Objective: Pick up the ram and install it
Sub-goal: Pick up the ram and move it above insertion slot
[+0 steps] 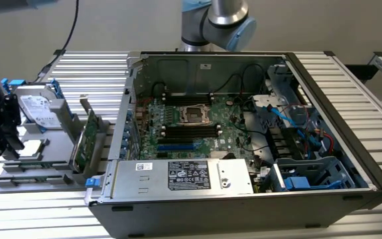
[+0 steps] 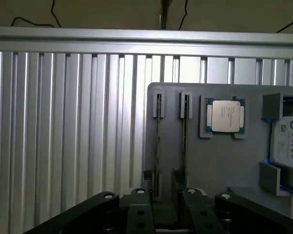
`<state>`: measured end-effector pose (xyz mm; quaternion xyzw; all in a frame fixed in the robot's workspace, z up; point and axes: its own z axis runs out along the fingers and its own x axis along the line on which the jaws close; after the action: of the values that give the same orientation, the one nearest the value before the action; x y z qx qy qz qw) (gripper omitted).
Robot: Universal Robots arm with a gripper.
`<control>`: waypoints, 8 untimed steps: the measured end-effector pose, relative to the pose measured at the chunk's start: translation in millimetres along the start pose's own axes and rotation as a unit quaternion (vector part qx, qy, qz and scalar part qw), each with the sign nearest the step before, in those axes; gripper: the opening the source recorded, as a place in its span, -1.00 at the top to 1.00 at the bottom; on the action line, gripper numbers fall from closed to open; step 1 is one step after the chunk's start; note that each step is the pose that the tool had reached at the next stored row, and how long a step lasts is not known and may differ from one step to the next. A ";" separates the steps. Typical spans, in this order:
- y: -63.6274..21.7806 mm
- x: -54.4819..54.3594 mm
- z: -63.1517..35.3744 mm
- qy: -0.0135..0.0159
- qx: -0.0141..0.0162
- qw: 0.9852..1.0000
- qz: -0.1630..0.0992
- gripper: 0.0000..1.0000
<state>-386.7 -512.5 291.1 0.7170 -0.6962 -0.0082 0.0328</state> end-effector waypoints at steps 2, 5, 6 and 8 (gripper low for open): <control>-0.3 0.4 3.8 0.000 0.000 1.000 -0.003 0.40; -0.8 0.6 9.3 0.000 0.000 1.000 -0.007 0.40; -1.1 0.6 11.1 0.000 0.000 1.000 -0.008 0.40; -1.5 0.6 14.8 0.001 0.000 1.000 -0.011 0.40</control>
<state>-386.0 -513.6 276.3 0.7243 -0.6886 -0.0079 0.0327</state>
